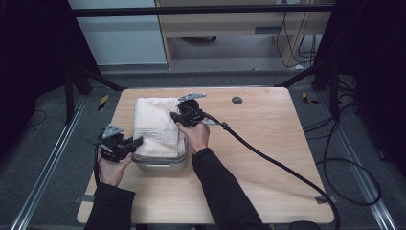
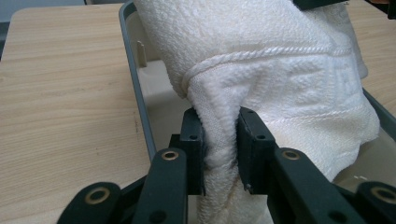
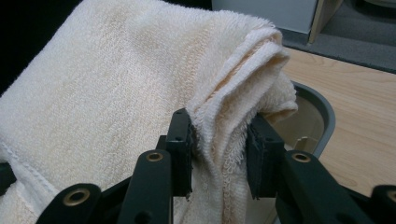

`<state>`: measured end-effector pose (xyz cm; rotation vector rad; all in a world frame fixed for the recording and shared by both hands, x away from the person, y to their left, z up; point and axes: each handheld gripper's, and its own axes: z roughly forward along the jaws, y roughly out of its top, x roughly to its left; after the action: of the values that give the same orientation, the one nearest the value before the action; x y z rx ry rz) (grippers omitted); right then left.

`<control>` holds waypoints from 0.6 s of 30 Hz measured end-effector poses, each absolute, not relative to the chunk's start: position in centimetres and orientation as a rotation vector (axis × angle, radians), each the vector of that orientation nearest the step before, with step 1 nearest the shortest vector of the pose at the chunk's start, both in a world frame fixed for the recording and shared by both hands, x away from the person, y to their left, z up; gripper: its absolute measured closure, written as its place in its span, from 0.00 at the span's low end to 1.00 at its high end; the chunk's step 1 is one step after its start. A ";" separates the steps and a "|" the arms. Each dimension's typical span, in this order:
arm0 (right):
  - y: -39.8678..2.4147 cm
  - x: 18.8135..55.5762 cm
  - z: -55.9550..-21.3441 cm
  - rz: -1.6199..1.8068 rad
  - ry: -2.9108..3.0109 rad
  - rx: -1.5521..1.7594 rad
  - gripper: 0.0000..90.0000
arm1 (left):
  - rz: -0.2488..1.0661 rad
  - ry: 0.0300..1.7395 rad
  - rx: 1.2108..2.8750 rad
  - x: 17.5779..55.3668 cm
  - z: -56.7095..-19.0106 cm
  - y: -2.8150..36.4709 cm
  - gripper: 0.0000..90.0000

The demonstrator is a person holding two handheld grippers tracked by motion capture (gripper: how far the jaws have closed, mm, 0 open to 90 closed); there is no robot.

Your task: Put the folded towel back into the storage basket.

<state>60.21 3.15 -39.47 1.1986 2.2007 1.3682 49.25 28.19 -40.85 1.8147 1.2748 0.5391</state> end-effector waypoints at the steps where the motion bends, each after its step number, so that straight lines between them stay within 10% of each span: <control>1: 3.1 60.2 -39.5 1.368 2.201 1.199 0.74 | 0.541 1.277 1.819 49.3 -40.9 28.2 0.82; 18: 3.2 60.3 -42.2 1.297 2.220 1.205 0.73 | 0.553 1.317 1.887 50.2 -42.8 27.4 0.81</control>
<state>60.32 3.18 -42.17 1.2045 2.2203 1.2974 50.16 27.37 -42.80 1.8868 1.3169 0.5528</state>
